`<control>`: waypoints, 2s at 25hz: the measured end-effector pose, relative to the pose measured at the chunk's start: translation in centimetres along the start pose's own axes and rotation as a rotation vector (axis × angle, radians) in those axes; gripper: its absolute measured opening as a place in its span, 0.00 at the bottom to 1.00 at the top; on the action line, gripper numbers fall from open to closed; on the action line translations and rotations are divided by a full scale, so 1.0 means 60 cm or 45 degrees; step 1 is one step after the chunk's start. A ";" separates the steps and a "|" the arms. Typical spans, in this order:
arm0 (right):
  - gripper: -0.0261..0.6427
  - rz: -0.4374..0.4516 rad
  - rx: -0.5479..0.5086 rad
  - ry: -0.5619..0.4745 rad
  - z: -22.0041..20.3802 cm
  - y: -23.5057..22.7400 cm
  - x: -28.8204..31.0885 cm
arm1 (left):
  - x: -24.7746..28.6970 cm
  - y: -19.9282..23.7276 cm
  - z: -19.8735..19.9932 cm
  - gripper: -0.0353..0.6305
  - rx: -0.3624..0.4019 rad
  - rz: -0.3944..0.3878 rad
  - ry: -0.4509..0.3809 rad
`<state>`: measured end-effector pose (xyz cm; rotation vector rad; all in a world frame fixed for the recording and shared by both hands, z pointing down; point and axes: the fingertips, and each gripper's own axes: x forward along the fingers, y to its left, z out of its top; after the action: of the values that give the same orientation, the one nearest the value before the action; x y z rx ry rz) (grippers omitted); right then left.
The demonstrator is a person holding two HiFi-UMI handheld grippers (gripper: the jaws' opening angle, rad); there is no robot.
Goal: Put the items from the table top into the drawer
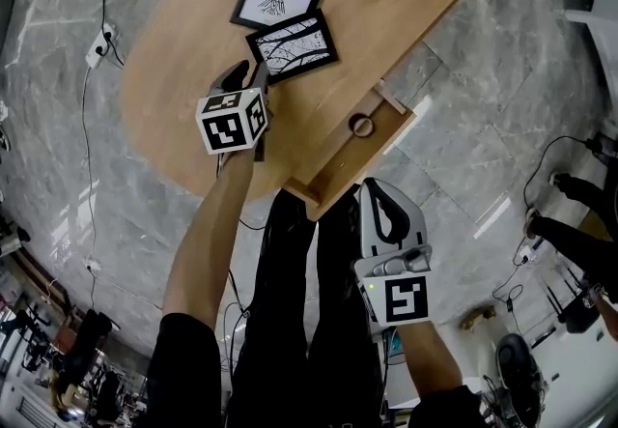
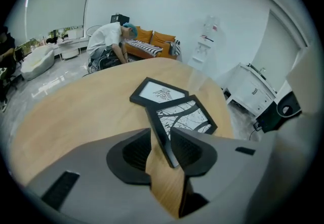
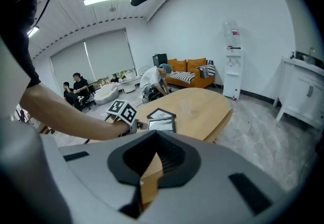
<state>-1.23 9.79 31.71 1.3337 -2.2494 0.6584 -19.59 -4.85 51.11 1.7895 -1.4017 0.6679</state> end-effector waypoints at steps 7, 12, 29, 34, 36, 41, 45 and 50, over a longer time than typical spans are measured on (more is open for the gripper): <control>0.05 0.012 0.008 0.053 -0.014 -0.003 0.006 | 0.025 0.003 0.003 0.24 -0.052 -0.025 0.037; 0.05 0.004 0.031 0.061 -0.020 -0.007 0.008 | 0.031 -0.005 0.011 0.24 -0.022 -0.036 0.036; 0.05 0.014 0.037 0.077 -0.024 -0.023 0.004 | 0.053 -0.013 0.022 0.21 -0.109 0.047 0.076; 0.05 0.011 0.043 0.069 -0.027 -0.023 -0.001 | 0.044 -0.010 0.024 0.17 -0.164 0.020 0.038; 0.05 0.013 0.044 0.069 -0.031 -0.023 -0.004 | 0.037 -0.013 0.019 0.17 -0.143 0.016 0.035; 0.05 0.023 0.049 0.065 -0.036 -0.018 -0.012 | 0.015 -0.037 0.022 0.17 -0.019 -0.040 0.003; 0.05 0.024 0.047 0.072 -0.040 -0.020 -0.018 | -0.013 -0.068 0.008 0.17 0.065 -0.102 0.000; 0.05 0.016 0.048 0.059 -0.040 -0.026 -0.027 | -0.066 -0.091 -0.044 0.17 -0.056 -0.099 -0.028</control>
<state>1.17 11.67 32.94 1.3097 -2.2208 0.7316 -15.28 0.22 48.24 1.8119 -1.3436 0.5747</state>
